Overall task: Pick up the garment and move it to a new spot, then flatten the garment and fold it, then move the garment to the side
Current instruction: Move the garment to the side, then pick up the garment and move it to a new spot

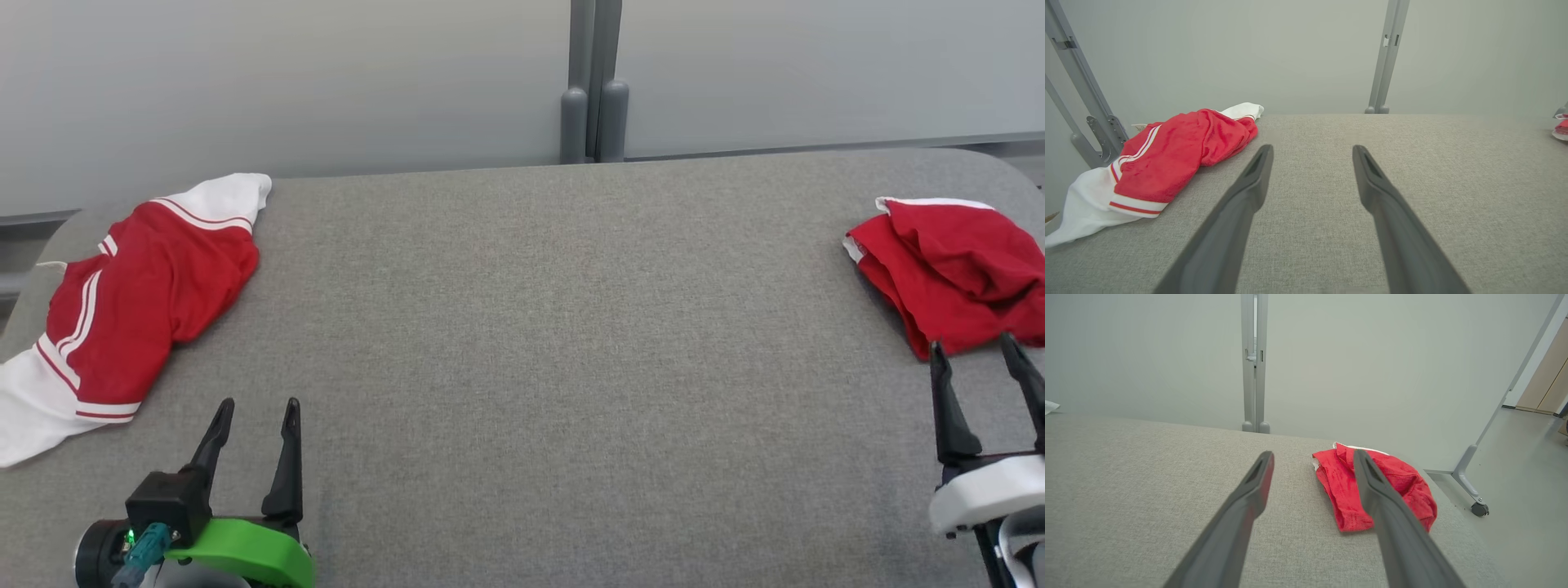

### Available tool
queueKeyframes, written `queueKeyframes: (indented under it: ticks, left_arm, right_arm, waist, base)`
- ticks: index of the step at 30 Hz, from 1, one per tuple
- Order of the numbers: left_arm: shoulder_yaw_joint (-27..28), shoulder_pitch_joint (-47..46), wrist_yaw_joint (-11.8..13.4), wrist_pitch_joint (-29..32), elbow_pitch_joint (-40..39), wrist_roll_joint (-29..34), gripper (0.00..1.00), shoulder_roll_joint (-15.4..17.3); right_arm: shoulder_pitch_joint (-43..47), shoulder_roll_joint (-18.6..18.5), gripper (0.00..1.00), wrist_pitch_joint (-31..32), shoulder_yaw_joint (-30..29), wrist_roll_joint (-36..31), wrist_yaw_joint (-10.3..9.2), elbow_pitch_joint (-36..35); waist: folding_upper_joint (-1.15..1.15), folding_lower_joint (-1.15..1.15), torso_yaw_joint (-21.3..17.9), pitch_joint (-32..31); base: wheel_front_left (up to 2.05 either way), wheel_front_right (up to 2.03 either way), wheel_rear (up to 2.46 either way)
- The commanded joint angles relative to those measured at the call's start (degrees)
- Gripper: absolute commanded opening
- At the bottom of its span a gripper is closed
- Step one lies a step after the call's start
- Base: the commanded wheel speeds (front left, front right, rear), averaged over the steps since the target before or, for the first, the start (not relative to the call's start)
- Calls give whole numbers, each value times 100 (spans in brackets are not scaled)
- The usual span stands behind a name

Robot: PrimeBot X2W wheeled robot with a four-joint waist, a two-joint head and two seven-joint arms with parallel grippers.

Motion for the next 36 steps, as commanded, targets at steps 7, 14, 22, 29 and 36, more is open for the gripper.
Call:
queueKeyframes:
  ticks: [7,14,22,29,36]
  left_arm:
    - [162,103,-375,-42,245,66,100,3]
    - [553,264,-617,-45,252,286,100,-162]
    - [894,362,-772,-45,177,532,100,-366]
    - [1152,414,-856,-45,84,682,100,-519]
    - [1293,468,-897,-39,10,814,100,-692]
  right_arm:
    - [482,386,100,-154,-97,-384,-8,-127]
    - [652,606,100,-150,-101,-550,-8,-286]
    - [660,661,100,-151,-136,-654,-8,-227]
    - [605,662,100,-152,-68,-728,-8,-228]
    - [535,662,100,-151,152,-715,-8,-254]
  waist:
    - [52,0,115,-115]
    - [52,0,90,-141]
    - [52,0,129,-100]
    - [52,0,282,-95]
    - [52,0,857,-107]
  base:
    - [0,0,0]
    - [0,0,0]
    - [0,0,0]
    - [0,0,0]
    - [0,0,0]
